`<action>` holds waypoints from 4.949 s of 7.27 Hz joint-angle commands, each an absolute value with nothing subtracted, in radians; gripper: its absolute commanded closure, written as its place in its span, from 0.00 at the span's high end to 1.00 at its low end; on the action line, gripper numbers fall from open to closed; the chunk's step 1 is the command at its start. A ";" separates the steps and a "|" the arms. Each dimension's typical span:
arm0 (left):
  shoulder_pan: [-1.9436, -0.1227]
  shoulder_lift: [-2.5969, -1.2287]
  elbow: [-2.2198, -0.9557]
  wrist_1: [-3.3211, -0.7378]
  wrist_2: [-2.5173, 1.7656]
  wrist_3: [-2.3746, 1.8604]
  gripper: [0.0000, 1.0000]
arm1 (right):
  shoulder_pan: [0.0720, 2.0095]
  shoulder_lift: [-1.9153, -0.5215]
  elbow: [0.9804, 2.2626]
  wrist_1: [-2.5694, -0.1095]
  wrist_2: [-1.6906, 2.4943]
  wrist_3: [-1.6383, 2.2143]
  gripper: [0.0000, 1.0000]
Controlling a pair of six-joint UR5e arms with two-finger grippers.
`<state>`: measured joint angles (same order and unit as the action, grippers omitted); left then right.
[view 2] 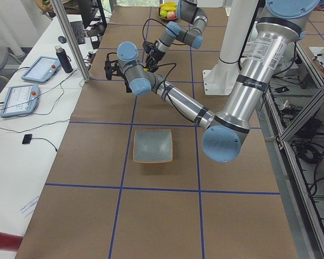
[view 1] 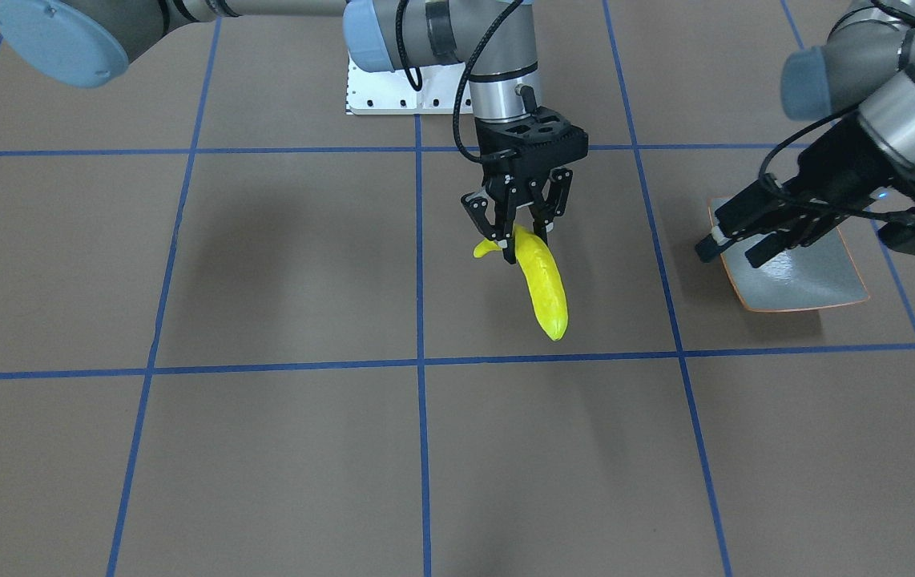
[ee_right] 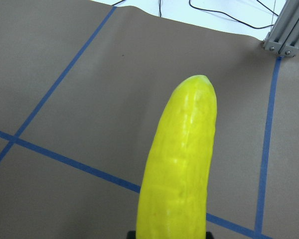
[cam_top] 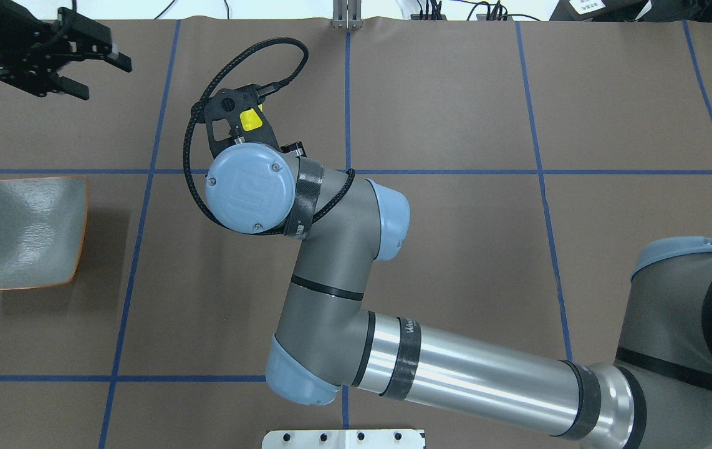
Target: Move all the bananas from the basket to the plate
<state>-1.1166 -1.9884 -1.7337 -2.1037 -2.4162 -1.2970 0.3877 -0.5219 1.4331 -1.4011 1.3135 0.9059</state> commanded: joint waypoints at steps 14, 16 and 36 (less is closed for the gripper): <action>-0.988 -2.065 -1.706 -2.169 -2.391 -1.344 0.00 | 0.337 -0.489 1.436 -1.267 1.256 0.907 0.00; -0.988 -2.059 -1.712 -2.169 -2.391 -1.345 0.00 | 0.339 -0.505 1.439 -1.234 1.255 0.910 0.50; -1.213 -1.535 -1.583 -2.655 -2.559 -1.285 0.00 | 0.842 -0.988 1.838 -1.517 1.959 0.621 1.00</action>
<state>-1.1915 -1.5126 -1.6139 -2.6530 -2.5461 -1.2197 0.8370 -0.9835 1.8381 -1.5162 1.9557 0.6369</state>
